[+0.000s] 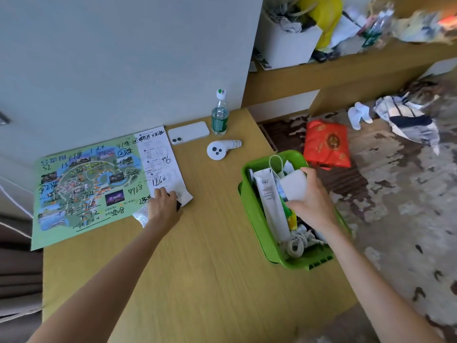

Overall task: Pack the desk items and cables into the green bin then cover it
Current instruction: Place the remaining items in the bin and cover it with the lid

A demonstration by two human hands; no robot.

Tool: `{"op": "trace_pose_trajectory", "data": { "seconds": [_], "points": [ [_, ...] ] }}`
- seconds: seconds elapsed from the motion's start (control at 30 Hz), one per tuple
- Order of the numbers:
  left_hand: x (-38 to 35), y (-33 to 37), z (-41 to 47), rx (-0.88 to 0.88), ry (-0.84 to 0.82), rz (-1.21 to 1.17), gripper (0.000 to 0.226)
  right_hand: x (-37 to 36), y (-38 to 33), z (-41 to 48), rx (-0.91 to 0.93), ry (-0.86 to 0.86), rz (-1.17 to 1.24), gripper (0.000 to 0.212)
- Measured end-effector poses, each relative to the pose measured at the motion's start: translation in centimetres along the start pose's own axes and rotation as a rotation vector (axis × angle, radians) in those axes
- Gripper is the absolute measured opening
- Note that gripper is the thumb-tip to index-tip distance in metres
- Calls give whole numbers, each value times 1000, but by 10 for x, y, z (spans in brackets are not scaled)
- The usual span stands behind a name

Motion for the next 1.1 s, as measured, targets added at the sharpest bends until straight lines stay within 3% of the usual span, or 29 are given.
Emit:
{"op": "trace_pose_trajectory", "data": {
  "seconds": [0.1, 0.23, 0.37, 0.5, 0.67, 0.83, 1.1],
  "points": [
    [1, 10, -7, -33, 20, 122, 45, -11, 4, -6, 43, 26, -140, 84],
    [1, 27, -18, -63, -1, 259, 28, -21, 4, -9, 31, -35, -79, 86],
    [4, 34, -19, -45, -5, 223, 23, -20, 13, -9, 19, -117, -159, 83],
    [6, 25, -15, 29, 52, 135, 33, -18, 18, -12, 35, -191, -270, 76],
    [4, 14, -13, 173, -37, -103, 68, -15, 17, -12, 116, -126, -275, 62],
    [7, 21, -16, 190, -20, -98, 54, -13, 14, -11, 194, -55, -248, 47],
    [23, 40, -17, 97, -35, 233, 29, 0, 18, -8, 307, -13, -229, 30]
  ]
}}
Point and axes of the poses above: each hand's wrist, its own z-axis towards the middle knuckle, its own x-axis out of the back of the hand, y = z × x, the point moved 2 cm from there along z, towards the middle knuckle, and after that the axes turned 2 degrees about -y, right-handed, at the moved point
